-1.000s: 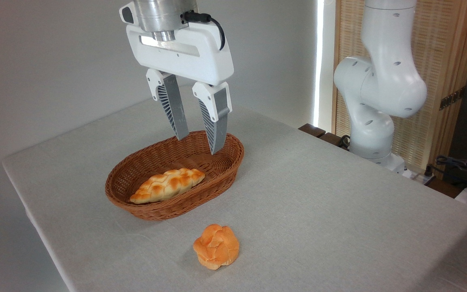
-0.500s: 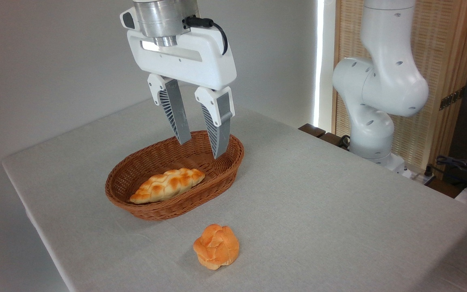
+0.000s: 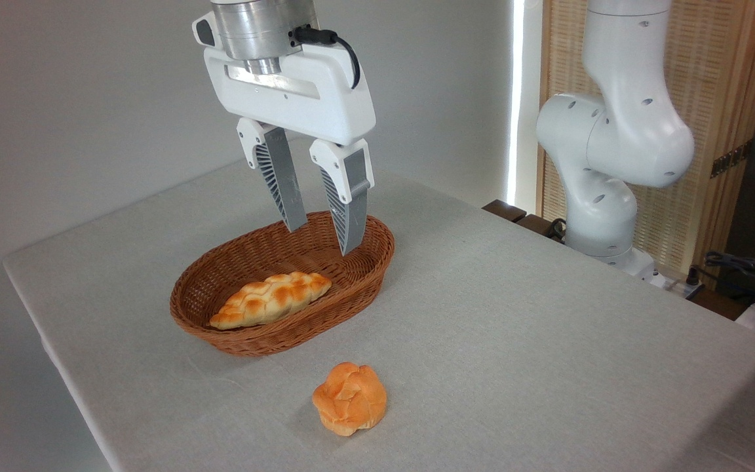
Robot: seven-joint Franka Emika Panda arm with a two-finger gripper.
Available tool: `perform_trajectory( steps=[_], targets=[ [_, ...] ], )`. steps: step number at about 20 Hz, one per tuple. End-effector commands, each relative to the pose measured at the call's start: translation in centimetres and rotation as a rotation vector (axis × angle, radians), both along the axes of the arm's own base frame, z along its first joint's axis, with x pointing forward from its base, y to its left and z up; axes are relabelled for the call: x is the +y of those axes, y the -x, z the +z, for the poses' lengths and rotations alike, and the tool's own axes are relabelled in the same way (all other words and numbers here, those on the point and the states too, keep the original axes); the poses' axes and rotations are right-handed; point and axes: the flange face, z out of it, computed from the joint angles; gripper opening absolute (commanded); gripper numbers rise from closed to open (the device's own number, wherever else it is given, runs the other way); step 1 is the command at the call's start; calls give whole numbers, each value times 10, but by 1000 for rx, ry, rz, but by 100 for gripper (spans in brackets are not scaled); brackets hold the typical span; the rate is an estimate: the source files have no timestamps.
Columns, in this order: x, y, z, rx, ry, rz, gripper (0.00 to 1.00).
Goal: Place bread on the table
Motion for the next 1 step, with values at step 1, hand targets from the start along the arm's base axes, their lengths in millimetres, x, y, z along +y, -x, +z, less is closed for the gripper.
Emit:
perform_trajectory(
  steps=[1],
  targets=[
    [4,-2,3,7,13,-17,100]
  ],
)
